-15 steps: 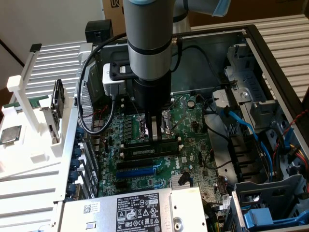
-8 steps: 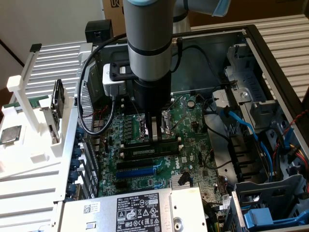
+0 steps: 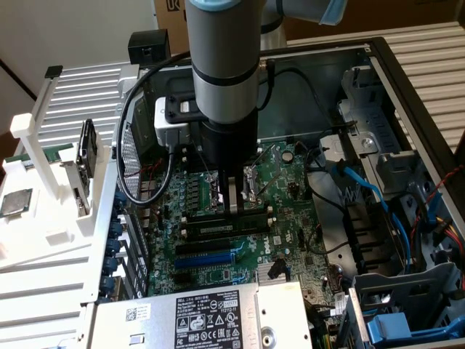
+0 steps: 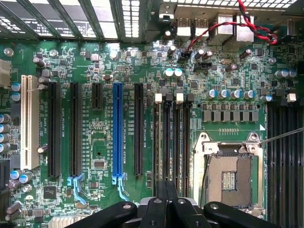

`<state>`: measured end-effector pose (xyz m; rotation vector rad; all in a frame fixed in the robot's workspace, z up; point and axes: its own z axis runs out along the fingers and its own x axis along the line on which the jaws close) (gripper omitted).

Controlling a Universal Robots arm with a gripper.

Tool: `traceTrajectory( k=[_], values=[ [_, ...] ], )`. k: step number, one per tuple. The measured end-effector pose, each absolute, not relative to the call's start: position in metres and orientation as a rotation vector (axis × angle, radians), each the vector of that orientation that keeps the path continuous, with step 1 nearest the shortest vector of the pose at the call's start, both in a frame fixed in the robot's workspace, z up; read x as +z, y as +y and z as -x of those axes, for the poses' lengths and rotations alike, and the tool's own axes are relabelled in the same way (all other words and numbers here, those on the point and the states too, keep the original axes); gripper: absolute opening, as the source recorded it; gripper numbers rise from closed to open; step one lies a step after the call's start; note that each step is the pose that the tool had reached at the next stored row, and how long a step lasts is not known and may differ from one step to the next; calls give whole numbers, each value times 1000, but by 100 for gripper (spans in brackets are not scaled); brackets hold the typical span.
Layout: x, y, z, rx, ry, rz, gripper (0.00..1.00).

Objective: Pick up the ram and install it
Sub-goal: 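Press down the ram until it locks into place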

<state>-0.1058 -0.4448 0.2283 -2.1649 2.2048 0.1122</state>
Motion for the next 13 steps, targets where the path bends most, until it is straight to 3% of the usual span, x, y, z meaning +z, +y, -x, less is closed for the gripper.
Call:
traceTrajectory(
  k=[13],
  values=[
    [230,-446,106,136,2201,2161,11]
  ],
)
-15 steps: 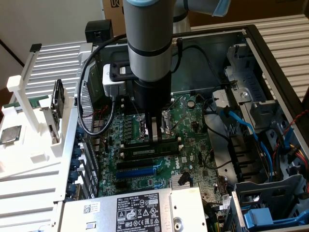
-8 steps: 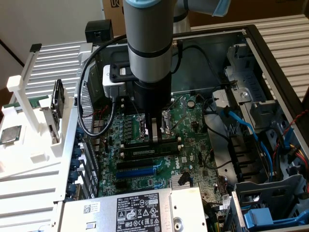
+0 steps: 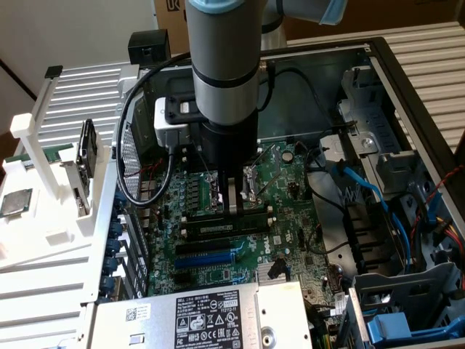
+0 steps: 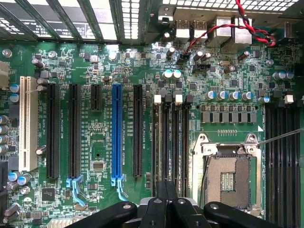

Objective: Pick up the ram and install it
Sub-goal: 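Press down the ram until it locks into place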

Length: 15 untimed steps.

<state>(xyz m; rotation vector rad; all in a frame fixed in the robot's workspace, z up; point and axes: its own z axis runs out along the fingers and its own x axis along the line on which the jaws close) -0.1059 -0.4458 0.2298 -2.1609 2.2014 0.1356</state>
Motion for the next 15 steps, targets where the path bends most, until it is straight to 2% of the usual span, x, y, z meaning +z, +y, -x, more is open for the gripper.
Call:
traceTrajectory(
  k=[15],
  values=[
    [240,-446,106,152,2199,2158,11]
  ],
)
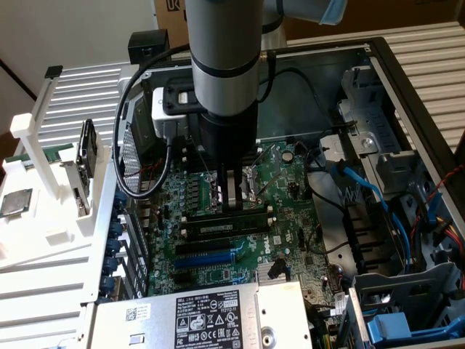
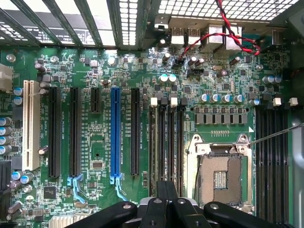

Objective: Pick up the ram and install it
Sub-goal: 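Press down the ram until it locks into place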

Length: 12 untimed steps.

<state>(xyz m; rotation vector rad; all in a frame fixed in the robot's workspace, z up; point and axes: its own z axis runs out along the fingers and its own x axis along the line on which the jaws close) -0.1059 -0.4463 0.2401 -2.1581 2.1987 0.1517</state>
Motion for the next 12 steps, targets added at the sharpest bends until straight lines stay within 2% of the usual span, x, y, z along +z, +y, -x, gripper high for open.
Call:
traceTrajectory(
  k=[12],
  values=[
    [240,-446,107,220,2245,2192,11]
  ],
)
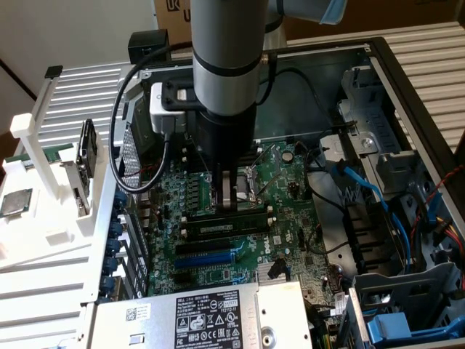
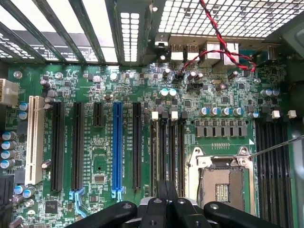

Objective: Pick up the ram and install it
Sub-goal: 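Press down the ram until it locks into place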

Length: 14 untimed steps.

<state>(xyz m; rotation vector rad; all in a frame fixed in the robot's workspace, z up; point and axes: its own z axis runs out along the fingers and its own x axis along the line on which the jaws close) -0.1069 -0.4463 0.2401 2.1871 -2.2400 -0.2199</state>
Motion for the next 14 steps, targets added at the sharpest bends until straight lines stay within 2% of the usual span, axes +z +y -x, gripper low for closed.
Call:
traceTrajectory(
  k=[14],
  values=[
    [247,-444,124,-138,-2206,-2145,11]
  ],
)
